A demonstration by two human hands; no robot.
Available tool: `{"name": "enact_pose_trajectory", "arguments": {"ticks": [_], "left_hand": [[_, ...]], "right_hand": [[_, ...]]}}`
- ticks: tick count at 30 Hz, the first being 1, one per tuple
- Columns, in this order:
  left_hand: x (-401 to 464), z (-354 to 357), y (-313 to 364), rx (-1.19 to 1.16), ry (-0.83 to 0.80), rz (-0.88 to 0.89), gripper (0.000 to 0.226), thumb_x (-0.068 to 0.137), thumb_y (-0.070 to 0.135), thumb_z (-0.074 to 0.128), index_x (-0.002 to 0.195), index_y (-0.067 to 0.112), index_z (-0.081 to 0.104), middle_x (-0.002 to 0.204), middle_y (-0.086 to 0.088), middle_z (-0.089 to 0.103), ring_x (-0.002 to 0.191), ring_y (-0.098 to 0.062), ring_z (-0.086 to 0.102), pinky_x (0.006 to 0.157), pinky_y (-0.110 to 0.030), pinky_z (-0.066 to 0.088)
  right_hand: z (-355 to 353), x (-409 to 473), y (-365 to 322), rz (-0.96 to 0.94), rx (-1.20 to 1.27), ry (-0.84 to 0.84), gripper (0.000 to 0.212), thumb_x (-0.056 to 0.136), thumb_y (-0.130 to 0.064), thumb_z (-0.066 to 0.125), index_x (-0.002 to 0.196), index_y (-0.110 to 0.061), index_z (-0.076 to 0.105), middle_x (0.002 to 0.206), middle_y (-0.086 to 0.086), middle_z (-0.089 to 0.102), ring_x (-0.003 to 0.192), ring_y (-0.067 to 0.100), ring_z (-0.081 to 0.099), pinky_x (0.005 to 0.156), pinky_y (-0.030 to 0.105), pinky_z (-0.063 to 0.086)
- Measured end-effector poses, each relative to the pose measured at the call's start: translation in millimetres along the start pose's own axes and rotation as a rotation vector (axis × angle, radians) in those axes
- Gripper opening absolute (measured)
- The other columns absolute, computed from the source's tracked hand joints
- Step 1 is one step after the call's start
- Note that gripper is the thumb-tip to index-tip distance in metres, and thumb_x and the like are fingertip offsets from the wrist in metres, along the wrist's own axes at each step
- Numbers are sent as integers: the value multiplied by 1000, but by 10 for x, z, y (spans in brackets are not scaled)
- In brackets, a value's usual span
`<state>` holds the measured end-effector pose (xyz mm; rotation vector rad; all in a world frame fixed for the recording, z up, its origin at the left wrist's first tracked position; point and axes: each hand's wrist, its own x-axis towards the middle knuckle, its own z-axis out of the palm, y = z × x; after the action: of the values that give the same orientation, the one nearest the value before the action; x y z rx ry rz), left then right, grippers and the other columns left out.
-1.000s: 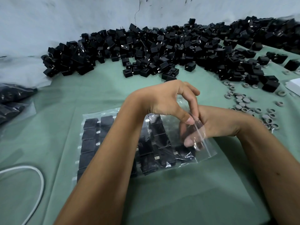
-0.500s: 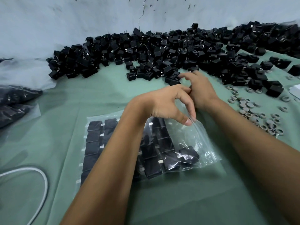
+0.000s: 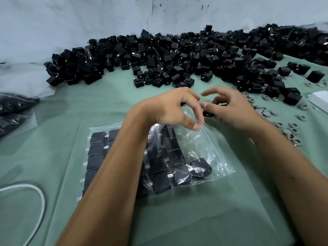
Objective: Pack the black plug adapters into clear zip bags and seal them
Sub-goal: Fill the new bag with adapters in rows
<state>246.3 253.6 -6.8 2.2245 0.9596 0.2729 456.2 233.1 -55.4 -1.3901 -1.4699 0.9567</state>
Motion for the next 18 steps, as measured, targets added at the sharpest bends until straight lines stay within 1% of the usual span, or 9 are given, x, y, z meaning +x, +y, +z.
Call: {"name": "enact_pose_trajectory", "arguments": {"ticks": [2, 4, 6, 8, 9, 13, 15, 17, 18], "left_hand": [[-5, -8, 2, 3, 8, 25, 19, 76, 20, 89, 87, 33, 81, 129, 14, 51, 120, 12, 44, 103, -12, 29], [-25, -28, 6, -1, 22, 36, 19, 76, 22, 89, 85, 35, 80, 129, 15, 50, 121, 16, 41, 99, -9, 28], [-44, -48, 15, -3, 26, 25, 20, 75, 25, 90, 83, 40, 80, 134, 14, 48, 128, 10, 40, 107, -19, 30], [-52, -52, 28, 0, 23, 8, 20, 75, 26, 90, 82, 41, 79, 137, 12, 47, 132, 3, 41, 114, -32, 31], [-55, -52, 31, 0, 22, 2, 20, 75, 26, 90, 83, 40, 79, 138, 12, 47, 133, 1, 41, 115, -35, 32], [-52, -49, 49, 4, 16, 1, 18, 75, 25, 90, 85, 37, 80, 139, 11, 48, 133, 1, 42, 114, -34, 33], [-51, -52, 66, 9, 10, 6, 19, 76, 23, 89, 85, 37, 80, 139, 10, 48, 131, 2, 42, 113, -34, 33], [-56, -52, 87, 1, 6, 8, 21, 76, 20, 89, 83, 37, 79, 139, 9, 48, 131, 3, 42, 115, -37, 33], [-58, -53, 93, -1, 4, 8, 21, 76, 19, 89, 83, 37, 80, 139, 9, 48, 131, 2, 42, 116, -40, 33]], "right_hand": [[-68, -120, 0, 26, 152, -179, 27, 97, -1, 64, 124, -6, 68, 74, 9, 66, 53, 10, 59, 47, 16, 46], [-155, -166, 37, 58, 207, -290, 37, 94, 5, 62, 130, -7, 64, 94, 22, 69, 63, 19, 63, 55, 21, 53], [-239, -174, 75, 71, 231, -385, 47, 85, 2, 69, 132, -7, 64, 115, 24, 70, 85, 31, 68, 74, 28, 61], [-282, -162, 111, 25, 197, -462, 48, 79, -2, 74, 127, -7, 69, 120, 19, 73, 107, 36, 70, 96, 35, 59], [-281, -159, 119, -2, 176, -482, 45, 78, -3, 76, 122, -7, 71, 119, 17, 74, 112, 36, 70, 101, 38, 56], [-194, -162, 101, -95, 41, -504, 32, 79, -8, 85, 110, -7, 74, 108, 17, 76, 106, 40, 71, 104, 56, 52], [-117, -178, 76, -146, 5, -532, 30, 83, -14, 85, 110, -10, 71, 106, 18, 75, 103, 44, 68, 102, 67, 47], [-55, -197, 57, -162, 10, -571, 32, 86, -17, 81, 114, -7, 68, 105, 23, 71, 100, 49, 64, 97, 71, 46], [-35, -205, 45, -158, 11, -599, 31, 88, -15, 79, 114, -5, 68, 105, 23, 70, 97, 48, 65, 94, 69, 50]]}}
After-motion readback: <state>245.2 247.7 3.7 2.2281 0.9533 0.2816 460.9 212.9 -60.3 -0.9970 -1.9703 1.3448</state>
